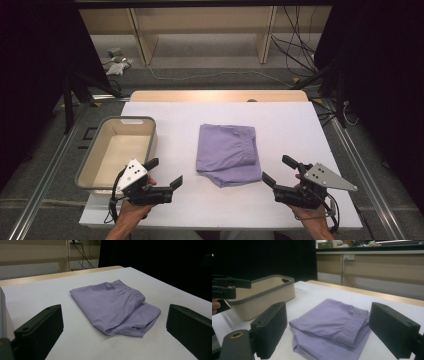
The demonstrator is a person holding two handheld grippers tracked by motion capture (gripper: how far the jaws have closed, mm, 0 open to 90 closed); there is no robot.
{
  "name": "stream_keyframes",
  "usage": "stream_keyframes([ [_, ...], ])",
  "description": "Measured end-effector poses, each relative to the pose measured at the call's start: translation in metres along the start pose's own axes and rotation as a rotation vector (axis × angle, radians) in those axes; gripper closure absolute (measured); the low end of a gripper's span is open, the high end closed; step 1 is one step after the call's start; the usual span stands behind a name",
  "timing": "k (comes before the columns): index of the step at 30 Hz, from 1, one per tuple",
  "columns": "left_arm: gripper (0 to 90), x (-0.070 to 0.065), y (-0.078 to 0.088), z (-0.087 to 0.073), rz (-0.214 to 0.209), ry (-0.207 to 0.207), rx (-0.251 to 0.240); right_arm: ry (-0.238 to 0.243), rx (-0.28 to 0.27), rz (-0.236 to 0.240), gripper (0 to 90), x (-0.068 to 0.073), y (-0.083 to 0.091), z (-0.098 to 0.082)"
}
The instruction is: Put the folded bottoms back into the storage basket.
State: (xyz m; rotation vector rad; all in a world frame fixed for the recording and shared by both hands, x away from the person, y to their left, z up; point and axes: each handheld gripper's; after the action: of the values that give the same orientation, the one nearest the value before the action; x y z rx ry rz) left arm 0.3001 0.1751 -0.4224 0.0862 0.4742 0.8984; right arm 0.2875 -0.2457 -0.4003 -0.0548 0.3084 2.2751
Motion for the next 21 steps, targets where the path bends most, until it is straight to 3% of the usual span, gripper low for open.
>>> stream_keyframes([
  [17,0.9,-0.0005,-0.0025,-0.0001,0.014,0.012,0.013,0.018,0.003,-0.014,15.9,-0.0010,-0.0003,0.0003],
  [21,0.9,0.0005,-0.0062,-0.0002,0.030,0.049,0.033,0.020,0.006,-0.023,15.9,-0.0032,-0.0006,0.0004],
])
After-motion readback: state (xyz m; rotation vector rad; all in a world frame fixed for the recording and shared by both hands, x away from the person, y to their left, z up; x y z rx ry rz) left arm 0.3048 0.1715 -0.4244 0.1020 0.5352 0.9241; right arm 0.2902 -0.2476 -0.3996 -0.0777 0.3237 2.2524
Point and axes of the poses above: each handheld gripper's, and its own axes: y roughly backward along the jaws, z roughly out of its top, x roughly to its left, and after that the axes turned 13 degrees about y, right-handed
